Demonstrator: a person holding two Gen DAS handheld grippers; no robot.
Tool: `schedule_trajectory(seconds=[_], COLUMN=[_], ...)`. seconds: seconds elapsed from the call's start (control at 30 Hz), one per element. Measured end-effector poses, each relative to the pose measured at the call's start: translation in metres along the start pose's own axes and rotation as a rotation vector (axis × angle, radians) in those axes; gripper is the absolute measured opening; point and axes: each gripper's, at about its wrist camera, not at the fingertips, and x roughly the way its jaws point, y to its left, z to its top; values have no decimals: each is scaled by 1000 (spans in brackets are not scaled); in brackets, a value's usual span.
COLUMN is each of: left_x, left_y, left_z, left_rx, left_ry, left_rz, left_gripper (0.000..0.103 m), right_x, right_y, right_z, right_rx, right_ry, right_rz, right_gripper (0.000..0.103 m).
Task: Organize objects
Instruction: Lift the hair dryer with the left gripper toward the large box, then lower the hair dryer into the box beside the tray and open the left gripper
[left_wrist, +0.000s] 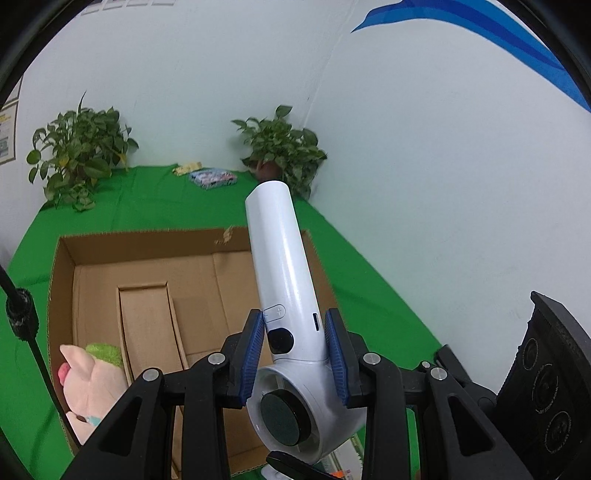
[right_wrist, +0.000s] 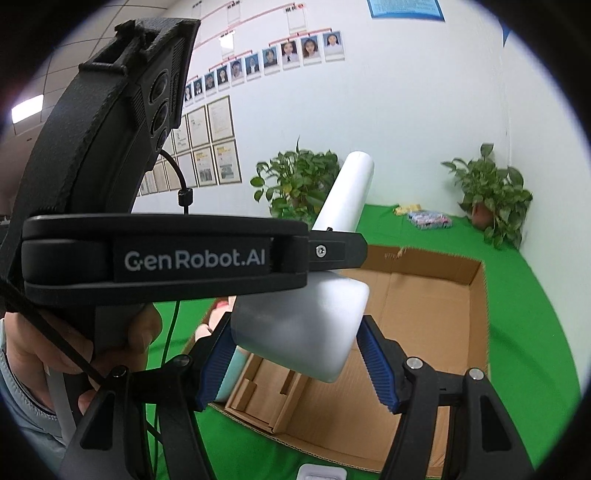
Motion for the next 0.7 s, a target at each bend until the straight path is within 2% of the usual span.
schedule_trajectory(seconds=[0.13, 0.3, 0.47, 0.6, 0.7], left_x=[36, 79, 118, 139, 145], left_y=[23, 52, 81, 90, 91], left_z=[-20, -63, -105, -123, -126], left_rx=[-39, -86, -148, -160, -162], left_ry=[59, 142, 222, 264, 257], left_rz=[16, 38, 63, 72, 70], left_gripper=[31, 30, 30, 30, 30], right_x=[24, 51, 72, 82, 83], right_y=[-7, -8, -9, -12, -20], right_z=[-17, -49, -87, -105, -109], right_rx=[37, 66, 130, 150, 174], right_ry=[56, 126, 220, 257, 261], right_rz=[27, 32, 83, 100, 119], right_gripper=[65, 65, 65, 65, 65])
